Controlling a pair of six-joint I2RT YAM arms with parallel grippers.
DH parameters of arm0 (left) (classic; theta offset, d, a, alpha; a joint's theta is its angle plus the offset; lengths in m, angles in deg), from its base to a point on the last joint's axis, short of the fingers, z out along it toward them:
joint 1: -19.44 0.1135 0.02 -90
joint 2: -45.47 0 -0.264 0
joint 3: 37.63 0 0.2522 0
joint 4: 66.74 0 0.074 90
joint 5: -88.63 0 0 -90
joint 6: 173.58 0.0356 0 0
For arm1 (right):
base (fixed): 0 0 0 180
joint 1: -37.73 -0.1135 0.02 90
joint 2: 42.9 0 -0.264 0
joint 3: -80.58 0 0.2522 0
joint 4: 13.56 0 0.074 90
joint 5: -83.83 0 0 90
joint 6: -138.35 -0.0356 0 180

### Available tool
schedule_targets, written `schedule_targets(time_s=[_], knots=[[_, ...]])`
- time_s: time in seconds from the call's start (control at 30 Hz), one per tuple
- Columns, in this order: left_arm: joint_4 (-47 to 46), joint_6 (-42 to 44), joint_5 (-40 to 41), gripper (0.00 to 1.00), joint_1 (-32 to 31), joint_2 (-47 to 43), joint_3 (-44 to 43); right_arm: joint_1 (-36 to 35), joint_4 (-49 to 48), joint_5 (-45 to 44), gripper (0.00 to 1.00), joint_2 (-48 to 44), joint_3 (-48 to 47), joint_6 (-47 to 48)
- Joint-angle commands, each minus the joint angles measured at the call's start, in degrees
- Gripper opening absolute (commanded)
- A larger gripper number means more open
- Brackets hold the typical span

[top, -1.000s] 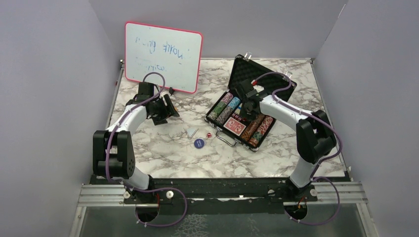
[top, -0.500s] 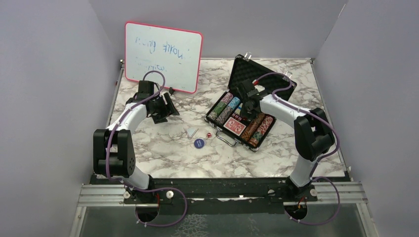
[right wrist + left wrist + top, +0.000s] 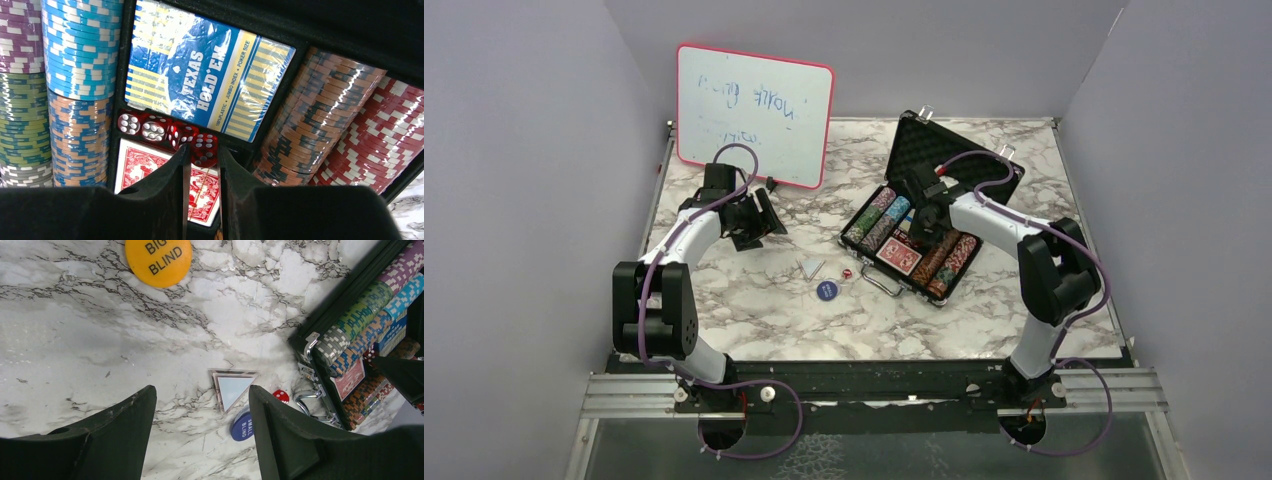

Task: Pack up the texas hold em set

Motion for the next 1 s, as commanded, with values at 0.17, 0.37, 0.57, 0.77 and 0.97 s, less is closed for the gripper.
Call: schedule_targets(time_s=[0.17,0.37,0.57,0.77,0.97], knots=[[-0.15,0.67,1.6,0.71,-0.29,-0.14,-0.89,0.38,-1.12,0.41,0.33,2.0,-0.49,0.41],[-0.08,0.77,1.7,0.71,-0.25,-0.06,-0.89,0.4,-2.08,1.53,0.41,2.0,-0.7,1.22],[-0.1,0.82,1.88,0.71,-0.25,-0.11,-0.88,0.38,-2.82,1.93,0.41,1.1,-0.89,1.84],[-0.14,0.83,1.94,0.71,-0.29,-0.11,-0.78,0.41,-0.25,-0.85,0.41,-0.74,-1.8,0.94],[-0.18,0.83,1.93,0.71,-0.24,-0.15,-0.77,0.34,0.39,-0.7,0.41,-1.76,-1.79,1.58]])
